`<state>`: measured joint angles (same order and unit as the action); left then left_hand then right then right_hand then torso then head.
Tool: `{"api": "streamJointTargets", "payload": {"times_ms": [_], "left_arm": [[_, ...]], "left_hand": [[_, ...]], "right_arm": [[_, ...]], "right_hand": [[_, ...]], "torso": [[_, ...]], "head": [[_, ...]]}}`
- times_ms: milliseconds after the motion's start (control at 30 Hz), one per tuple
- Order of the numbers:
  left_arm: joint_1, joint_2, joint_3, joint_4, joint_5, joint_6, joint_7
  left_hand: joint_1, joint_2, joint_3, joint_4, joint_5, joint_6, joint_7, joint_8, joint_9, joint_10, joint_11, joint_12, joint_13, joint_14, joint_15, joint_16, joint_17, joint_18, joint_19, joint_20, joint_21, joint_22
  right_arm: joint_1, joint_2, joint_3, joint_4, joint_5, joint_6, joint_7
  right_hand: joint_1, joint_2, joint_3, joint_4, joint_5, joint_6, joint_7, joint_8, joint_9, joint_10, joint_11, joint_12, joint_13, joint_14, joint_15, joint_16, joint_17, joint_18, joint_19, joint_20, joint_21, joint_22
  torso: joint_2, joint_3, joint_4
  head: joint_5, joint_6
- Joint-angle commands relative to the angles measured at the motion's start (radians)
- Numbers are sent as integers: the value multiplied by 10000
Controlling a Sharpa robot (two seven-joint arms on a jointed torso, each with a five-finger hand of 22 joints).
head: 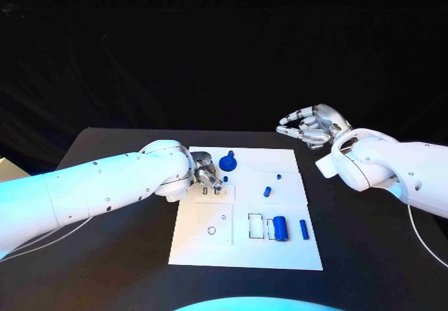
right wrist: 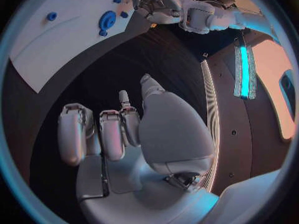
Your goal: Assemble the parts on the task board
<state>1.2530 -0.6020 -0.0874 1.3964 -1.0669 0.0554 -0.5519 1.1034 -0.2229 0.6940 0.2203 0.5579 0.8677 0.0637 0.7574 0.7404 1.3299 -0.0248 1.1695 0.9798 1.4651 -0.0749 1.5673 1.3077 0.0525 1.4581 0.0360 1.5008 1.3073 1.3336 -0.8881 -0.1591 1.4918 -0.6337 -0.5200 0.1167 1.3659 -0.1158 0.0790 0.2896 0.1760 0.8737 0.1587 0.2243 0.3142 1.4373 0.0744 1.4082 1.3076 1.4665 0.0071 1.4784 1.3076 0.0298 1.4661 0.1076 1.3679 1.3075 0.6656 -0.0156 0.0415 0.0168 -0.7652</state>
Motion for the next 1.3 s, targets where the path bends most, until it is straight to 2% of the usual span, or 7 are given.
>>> {"api": "streamJointTargets", "payload": {"times_ms": [33, 233, 500, 633, 1300], "left_arm": [[-17, 12, 1, 10, -421, -126, 30], [-95, 83, -17, -99, -494, -128, 6], [-185, 121, -66, -150, -567, -53, -12], [-194, 118, -89, -157, -595, -33, -19], [-206, 61, -161, -60, -632, 377, -54]], "left_hand": [[-101, -11, 2045, -2117, 42, 199, -134, 68, 51, 70, -11, -47, -4, 1057, -51, 35, 2631, -142, 66, -18, 65, 982], [-114, -15, 2039, -2114, 44, 209, -142, 85, 72, 77, -18, -49, -6, 1057, -55, 35, 2631, -144, 70, -22, 68, 988], [-114, -15, 2039, -2114, 44, 209, -142, 85, 72, 77, -18, -49, -6, 1057, -55, 35, 2631, -144, 70, -22, 68, 988], [-123, -12, 2039, -2110, 44, 216, -149, 97, 89, 68, -23, -77, -45, 1057, -59, 35, 2631, -147, 78, -25, 72, 1000], [-125, -11, 2043, -2113, 45, 215, -156, 107, 106, 61, -29, -98, -72, 1057, -63, 35, 2631, -151, 89, -28, 78, 1017]], "right_arm": [[-9, 2, 0, 2, -118, 129, 100], [-10, 7, -1, 7, -126, 133, 100], [-10, 1, -1, 18, -134, 142, 94], [-10, -4, -1, 18, -135, 146, 92], [-10, 5, -1, 10, -143, 191, 77]], "right_hand": [[-16, 123, 51, 2, 51, -89, 3, 19, 9, -69, -2, -38, 1151, 493, -94, -63, 484, 199, 89, -61, -42, 1271], [-16, 123, 51, 2, 51, -89, 3, 19, 9, -69, -2, -38, 1151, 493, -94, -63, 484, 199, 89, -61, -42, 1271], [-22, 126, 49, 2, 67, -101, 4, 20, 7, -68, -1, -38, 1150, 493, -93, -66, 484, 197, 94, -62, -37, 1275], [-22, 126, 49, 2, 67, -101, 4, 20, 7, -68, -1, -38, 1150, 493, -93, -66, 484, 197, 94, -62, -37, 1275], [-33, 133, 48, 4, 79, -110, 5, 23, 7, -59, 0, -27, 1159, 496, -93, -65, 491, 193, 104, -62, -23, 1284]], "torso": [[6, 7, 4], [14, -9, -6], [14, -1, -6], [4, 1, 4], [-1, 0, 1]], "head": [[2, -1], [3, -11], [-15, -85], [-10, -122], [21, -143]]}}
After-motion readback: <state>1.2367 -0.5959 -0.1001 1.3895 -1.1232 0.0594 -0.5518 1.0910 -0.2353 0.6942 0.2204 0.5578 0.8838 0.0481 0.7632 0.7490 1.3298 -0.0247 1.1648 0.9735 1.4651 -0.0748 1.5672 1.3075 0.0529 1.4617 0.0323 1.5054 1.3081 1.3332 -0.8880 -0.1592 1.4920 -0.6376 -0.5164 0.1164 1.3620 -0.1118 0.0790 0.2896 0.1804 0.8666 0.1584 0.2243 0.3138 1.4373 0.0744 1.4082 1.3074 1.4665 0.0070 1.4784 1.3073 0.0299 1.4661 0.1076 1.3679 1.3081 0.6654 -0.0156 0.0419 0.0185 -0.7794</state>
